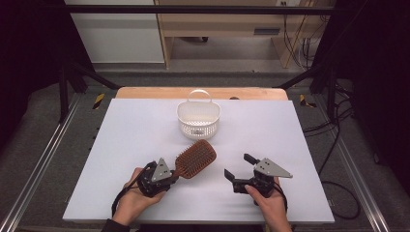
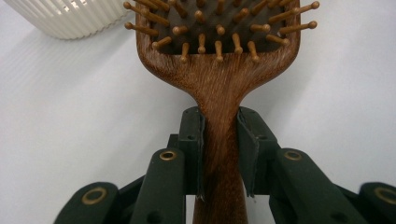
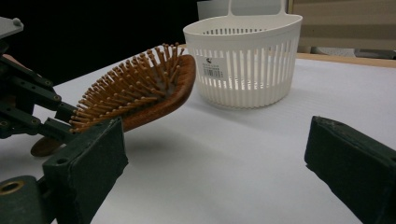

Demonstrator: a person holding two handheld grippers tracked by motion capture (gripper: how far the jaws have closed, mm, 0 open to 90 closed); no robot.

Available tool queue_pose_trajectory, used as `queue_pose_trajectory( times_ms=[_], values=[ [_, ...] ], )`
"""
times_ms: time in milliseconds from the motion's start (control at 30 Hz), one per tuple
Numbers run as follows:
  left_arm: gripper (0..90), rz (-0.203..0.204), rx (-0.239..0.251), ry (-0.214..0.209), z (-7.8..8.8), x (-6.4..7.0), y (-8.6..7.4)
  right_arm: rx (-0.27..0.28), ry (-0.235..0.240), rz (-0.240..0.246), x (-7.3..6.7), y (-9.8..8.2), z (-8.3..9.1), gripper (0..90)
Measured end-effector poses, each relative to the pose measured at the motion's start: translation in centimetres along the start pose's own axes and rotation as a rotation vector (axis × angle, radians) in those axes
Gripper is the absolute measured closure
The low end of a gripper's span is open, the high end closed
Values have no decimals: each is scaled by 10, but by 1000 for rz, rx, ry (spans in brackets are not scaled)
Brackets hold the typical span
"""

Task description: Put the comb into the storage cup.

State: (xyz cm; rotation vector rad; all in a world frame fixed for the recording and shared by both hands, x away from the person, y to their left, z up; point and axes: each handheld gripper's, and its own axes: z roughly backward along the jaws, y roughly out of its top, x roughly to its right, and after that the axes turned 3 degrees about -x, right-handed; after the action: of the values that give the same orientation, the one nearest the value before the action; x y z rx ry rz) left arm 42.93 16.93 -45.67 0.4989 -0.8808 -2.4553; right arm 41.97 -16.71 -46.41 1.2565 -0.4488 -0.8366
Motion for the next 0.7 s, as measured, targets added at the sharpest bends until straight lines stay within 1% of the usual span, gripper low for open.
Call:
queue_pose_trajectory(
  times_ms=[100,167,200,233,300,433,567,700],
  values=[
    [722,6,17,9,0,0,1,-11,12,2,-4,0,-4,67],
    [723,12,27,7,1,1,1,-23,18,5,-7,0,-6,70],
    [723,12,23,4,1,1,1,-22,22,4,-8,0,-7,71],
    [723,5,15,12,0,1,1,-26,27,4,-9,0,-8,71],
    [723,10,14,17,0,1,0,-34,32,3,-11,0,-10,70],
    [723,17,45,23,3,2,0,-31,34,3,-14,0,-10,69],
    [723,19,75,41,8,2,2,-36,42,-3,-15,2,-11,68],
    [723,17,105,51,9,4,2,-37,54,-11,-20,6,-12,64]
  ],
)
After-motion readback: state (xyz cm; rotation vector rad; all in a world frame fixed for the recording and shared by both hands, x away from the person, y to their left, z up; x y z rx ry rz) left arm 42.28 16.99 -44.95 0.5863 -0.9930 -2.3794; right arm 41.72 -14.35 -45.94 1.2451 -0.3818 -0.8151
